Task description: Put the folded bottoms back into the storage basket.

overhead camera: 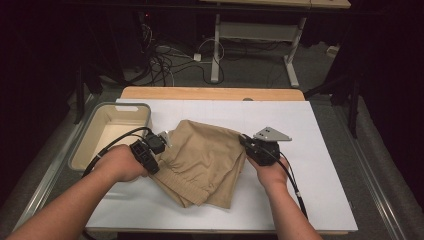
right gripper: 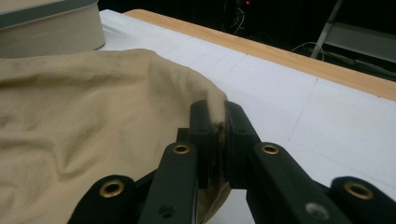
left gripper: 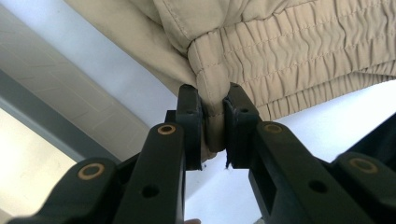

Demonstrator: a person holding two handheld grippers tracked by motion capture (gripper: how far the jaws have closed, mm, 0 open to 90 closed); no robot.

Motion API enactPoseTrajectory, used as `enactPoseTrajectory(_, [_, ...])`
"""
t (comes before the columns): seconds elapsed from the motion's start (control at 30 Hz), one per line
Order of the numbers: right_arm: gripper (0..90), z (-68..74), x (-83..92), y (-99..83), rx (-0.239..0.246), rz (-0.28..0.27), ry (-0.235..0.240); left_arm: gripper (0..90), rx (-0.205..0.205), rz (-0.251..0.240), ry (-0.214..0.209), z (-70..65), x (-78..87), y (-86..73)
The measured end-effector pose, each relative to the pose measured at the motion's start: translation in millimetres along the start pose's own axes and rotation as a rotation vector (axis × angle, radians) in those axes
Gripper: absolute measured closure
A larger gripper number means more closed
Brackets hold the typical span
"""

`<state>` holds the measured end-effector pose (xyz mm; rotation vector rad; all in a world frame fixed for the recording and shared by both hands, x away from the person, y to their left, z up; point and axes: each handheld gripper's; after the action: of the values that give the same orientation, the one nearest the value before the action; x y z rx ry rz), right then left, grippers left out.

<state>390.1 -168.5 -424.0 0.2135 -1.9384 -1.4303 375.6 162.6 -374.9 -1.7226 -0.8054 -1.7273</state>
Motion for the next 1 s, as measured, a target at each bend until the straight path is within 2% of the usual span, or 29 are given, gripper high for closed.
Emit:
enactPoseTrajectory(0.43, [85.7,-6.6,7.7,15.7,-0.01,-0.012,-0.004,77.3,-0.009,0.005,-0.013,6.2,15.2,7.8])
enactPoseTrajectory(0.77, [85.6,-5.8,14.0,44.0,0.009,-0.032,-0.016,77.3,-0.016,0.016,-0.014,8.8,31.8,14.6])
enactPoseTrajectory(1.0, [85.6,-2.5,14.9,58.5,0.027,-0.054,-0.01,77.3,-0.004,0.028,-0.009,18.3,50.9,11.1])
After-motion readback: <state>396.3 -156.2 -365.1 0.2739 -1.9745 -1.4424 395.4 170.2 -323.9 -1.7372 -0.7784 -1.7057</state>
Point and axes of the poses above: each handheld gripper's, and its own axes: x roughly backward along the jaws, y roughly out of its top, z roughly to its left, and after that the axes turned 6 degrees about x, right-handed
